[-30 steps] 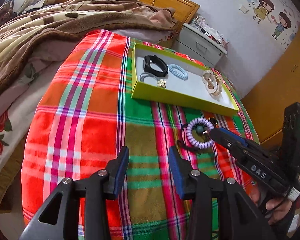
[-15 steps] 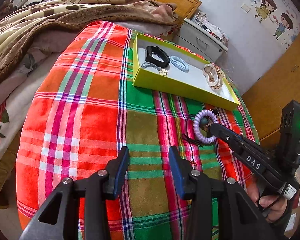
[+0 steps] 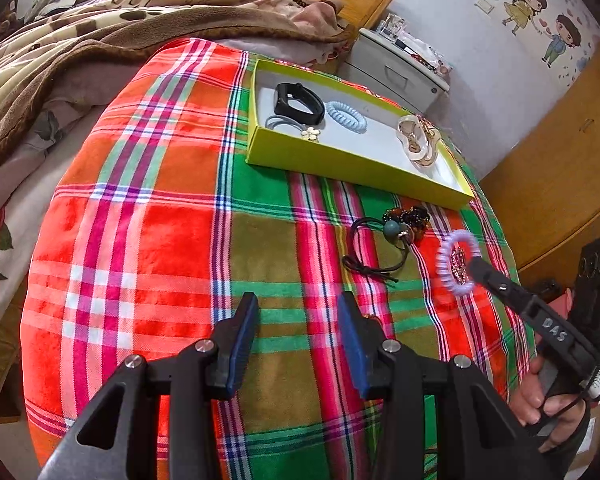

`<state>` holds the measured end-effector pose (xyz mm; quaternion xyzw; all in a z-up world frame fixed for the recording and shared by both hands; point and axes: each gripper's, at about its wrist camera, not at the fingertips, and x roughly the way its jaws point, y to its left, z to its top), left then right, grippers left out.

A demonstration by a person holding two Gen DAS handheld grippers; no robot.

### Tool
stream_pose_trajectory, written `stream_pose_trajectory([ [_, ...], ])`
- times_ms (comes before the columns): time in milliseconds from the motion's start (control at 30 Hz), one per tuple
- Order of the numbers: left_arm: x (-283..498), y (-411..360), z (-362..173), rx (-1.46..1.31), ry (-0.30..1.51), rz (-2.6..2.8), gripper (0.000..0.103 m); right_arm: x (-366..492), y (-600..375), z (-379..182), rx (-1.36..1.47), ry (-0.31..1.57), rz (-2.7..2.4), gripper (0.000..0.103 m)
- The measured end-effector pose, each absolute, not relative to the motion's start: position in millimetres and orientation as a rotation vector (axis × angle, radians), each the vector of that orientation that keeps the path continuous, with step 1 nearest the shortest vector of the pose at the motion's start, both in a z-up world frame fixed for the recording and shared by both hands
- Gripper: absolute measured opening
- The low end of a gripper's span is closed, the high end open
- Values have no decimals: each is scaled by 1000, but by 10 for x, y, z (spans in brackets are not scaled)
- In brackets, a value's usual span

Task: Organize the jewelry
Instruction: 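Lift the lavender tie with the right gripper while the left gripper grasps the black teal-bead cord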

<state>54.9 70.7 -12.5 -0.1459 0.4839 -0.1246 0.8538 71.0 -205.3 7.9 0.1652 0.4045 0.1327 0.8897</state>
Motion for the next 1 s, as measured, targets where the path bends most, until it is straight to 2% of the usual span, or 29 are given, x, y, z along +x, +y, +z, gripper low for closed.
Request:
stream_pose_trajectory([
  [467, 764, 63, 53, -153, 1002, -404, 43, 571, -2482, 141, 400, 787, 195, 10],
  [1000, 1058, -325, -88, -49, 1044, -345, 43, 621, -2591, 68, 430, 791, 202, 10],
])
